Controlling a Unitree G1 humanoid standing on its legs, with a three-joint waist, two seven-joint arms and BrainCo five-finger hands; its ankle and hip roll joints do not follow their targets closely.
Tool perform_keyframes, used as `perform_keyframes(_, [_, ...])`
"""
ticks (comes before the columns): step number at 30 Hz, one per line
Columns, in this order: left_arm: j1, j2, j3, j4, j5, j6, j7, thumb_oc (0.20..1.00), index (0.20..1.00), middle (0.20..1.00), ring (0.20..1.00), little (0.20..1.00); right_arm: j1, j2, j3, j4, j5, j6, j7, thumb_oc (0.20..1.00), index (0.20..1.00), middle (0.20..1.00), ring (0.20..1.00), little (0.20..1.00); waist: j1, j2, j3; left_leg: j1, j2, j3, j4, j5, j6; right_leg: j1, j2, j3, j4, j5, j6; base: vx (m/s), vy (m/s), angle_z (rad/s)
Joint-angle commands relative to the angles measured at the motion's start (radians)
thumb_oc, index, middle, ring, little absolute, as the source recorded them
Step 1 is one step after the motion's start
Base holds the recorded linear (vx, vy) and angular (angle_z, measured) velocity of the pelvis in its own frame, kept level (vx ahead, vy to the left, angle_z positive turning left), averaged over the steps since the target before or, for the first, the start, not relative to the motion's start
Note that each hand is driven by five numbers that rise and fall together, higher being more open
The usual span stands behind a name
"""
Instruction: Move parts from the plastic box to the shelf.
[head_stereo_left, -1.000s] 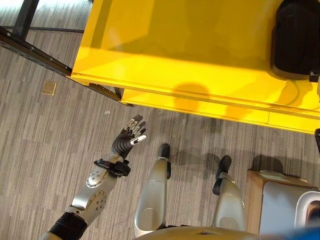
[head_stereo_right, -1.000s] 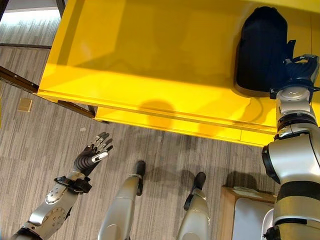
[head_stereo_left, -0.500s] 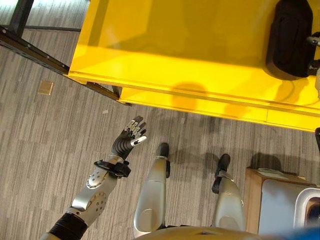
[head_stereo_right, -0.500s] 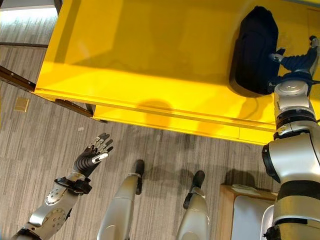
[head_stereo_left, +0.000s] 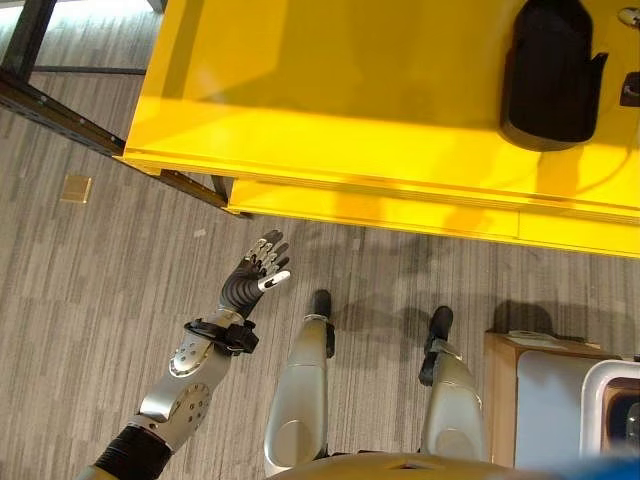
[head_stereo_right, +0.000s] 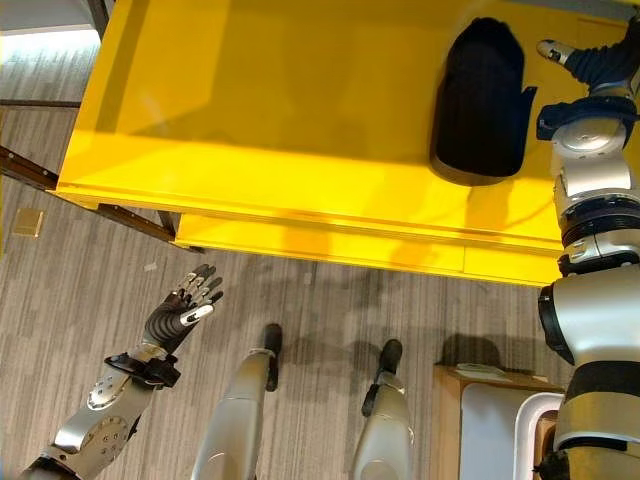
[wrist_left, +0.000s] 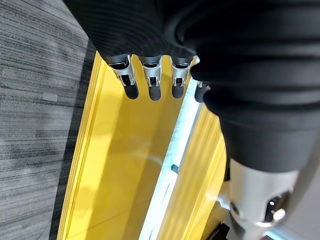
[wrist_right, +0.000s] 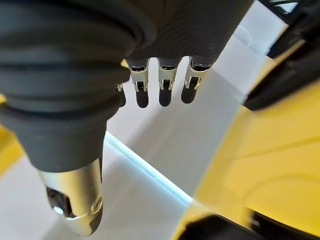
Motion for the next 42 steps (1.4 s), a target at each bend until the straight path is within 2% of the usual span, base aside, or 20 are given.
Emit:
perform_keyframes(1, [0.034,0.021,0.029,-0.059,-0.035,-0.046,-0.034,1.000,1.000,1.000,1.000,1.000,-0.026,-0.086,0.013,-0.045,-0.042,-0.066,-0.037,1.000,1.000,1.000,1.000,1.000,0.025,-0.009,-0.027,0.064,0.014,-0.021,-0.111,0.066,-0.020,-0.006,0.041,-0.001,0.259,-0.179,-0.063,-0.02,0.004,-0.05])
perform_keyframes(3, [0.036,0.022,0.032,-0.056,-0.035,-0.043,-0.038,1.000,1.000,1.000,1.000,1.000,0.013,-0.092,-0.004,-0.112,-0.054,-0.071,-0.035,1.000,1.000,1.000,1.000,1.000,0.021,-0.015,-0.034,0.079,0.020,-0.019,-0.119,0.068,-0.022,0.007,0.046,-0.001,0.247,-0.174,-0.064,-0.02,-0.007,-0.05])
perform_keyframes(5, [0.048,0.016,0.046,-0.051,-0.034,-0.041,-0.042,1.000,1.000,1.000,1.000,1.000,0.141,-0.091,-0.072,-0.263,-0.094,-0.080,-0.036,1.000,1.000,1.000,1.000,1.000,0.012,-0.022,-0.042,0.112,0.030,-0.018,-0.142,0.075,-0.026,0.038,0.054,-0.005,0.222,-0.165,-0.063,-0.02,-0.026,-0.06])
perform_keyframes(9, [0.055,0.002,0.060,-0.042,-0.028,-0.033,-0.048,1.000,1.000,1.000,1.000,1.000,0.320,-0.090,-0.177,-0.414,-0.140,-0.093,-0.028,1.000,1.000,1.000,1.000,1.000,0.001,-0.031,-0.053,0.150,0.042,-0.016,-0.173,0.085,-0.029,0.073,0.061,-0.010,0.185,-0.155,-0.057,0.01,-0.035,-0.07])
perform_keyframes(14, [0.061,-0.030,0.067,-0.031,-0.001,-0.014,-0.068,1.000,1.000,1.000,1.000,1.000,0.684,-0.061,-0.378,-0.668,-0.243,-0.094,0.010,1.000,1.000,1.000,1.000,1.000,-0.016,-0.050,-0.080,0.193,0.052,-0.022,-0.197,0.089,-0.033,0.127,0.067,-0.023,0.146,-0.150,-0.049,0.04,-0.046,-0.08])
perform_keyframes(17, [0.068,-0.058,0.077,-0.028,0.015,-0.008,-0.072,1.000,1.000,1.000,1.000,1.000,0.889,-0.007,-0.481,-0.814,-0.311,-0.095,0.033,1.000,1.000,1.000,1.000,1.000,-0.025,-0.053,-0.094,0.212,0.056,-0.023,-0.203,0.085,-0.032,0.146,0.064,-0.023,0.143,-0.155,-0.045,0.07,-0.030,-0.06])
perform_keyframes(19, [0.075,-0.088,0.085,-0.027,0.036,-0.007,-0.087,1.000,1.000,1.000,1.000,1.000,1.058,0.063,-0.550,-0.935,-0.393,-0.102,0.066,1.000,1.000,1.000,1.000,1.000,-0.032,-0.054,-0.112,0.240,0.062,-0.024,-0.216,0.084,-0.033,0.173,0.061,-0.026,0.129,-0.159,-0.039,0.10,-0.027,-0.05])
perform_keyframes(22, [0.081,-0.102,0.090,-0.028,0.050,-0.006,-0.092,1.000,1.000,1.000,1.000,1.000,1.160,0.106,-0.584,-1.021,-0.452,-0.102,0.092,1.000,1.000,1.000,1.000,1.000,-0.037,-0.055,-0.126,0.251,0.063,-0.025,-0.227,0.091,-0.033,0.185,0.058,-0.030,0.115,-0.151,-0.035,0.05,-0.007,-0.02])
perform_keyframes(24, [0.086,-0.115,0.097,-0.018,0.073,-0.008,-0.098,1.000,1.000,1.000,1.000,1.000,1.259,0.149,-0.576,-1.109,-0.548,-0.100,0.127,1.000,1.000,1.000,1.000,1.000,-0.040,-0.055,-0.141,0.272,0.065,-0.023,-0.235,0.083,-0.034,0.207,0.056,-0.033,0.103,-0.155,-0.028,0.08,-0.009,0.00])
perform_keyframes(29, [0.076,-0.127,0.090,-0.009,0.100,-0.009,-0.093,1.000,1.000,1.000,1.000,1.000,1.285,0.159,-0.466,-1.169,-0.679,-0.078,0.174,1.000,1.000,1.000,1.000,1.000,-0.036,-0.056,-0.153,0.271,0.059,-0.022,-0.236,0.086,-0.031,0.214,0.052,-0.036,0.094,-0.148,-0.026,0.03,0.003,0.05])
perform_keyframes(34, [0.058,-0.137,0.075,0.002,0.117,-0.015,-0.068,1.000,1.000,1.000,1.000,1.000,1.209,0.181,-0.296,-1.128,-0.726,-0.057,0.208,1.000,1.000,1.000,1.000,1.000,-0.022,-0.060,-0.152,0.269,0.057,-0.024,-0.228,0.076,-0.030,0.214,0.051,-0.034,0.100,-0.152,-0.023,0.01,0.006,0.03])
perform_keyframes(42, [0.038,-0.151,0.063,0.014,0.129,-0.021,-0.053,1.000,1.000,1.000,1.000,1.000,1.117,0.220,-0.150,-1.047,-0.761,-0.033,0.228,1.000,1.000,1.000,1.000,1.000,-0.007,-0.062,-0.149,0.257,0.049,-0.028,-0.225,0.081,-0.028,0.210,0.047,-0.039,0.103,-0.147,-0.026,0.00,0.005,0.03])
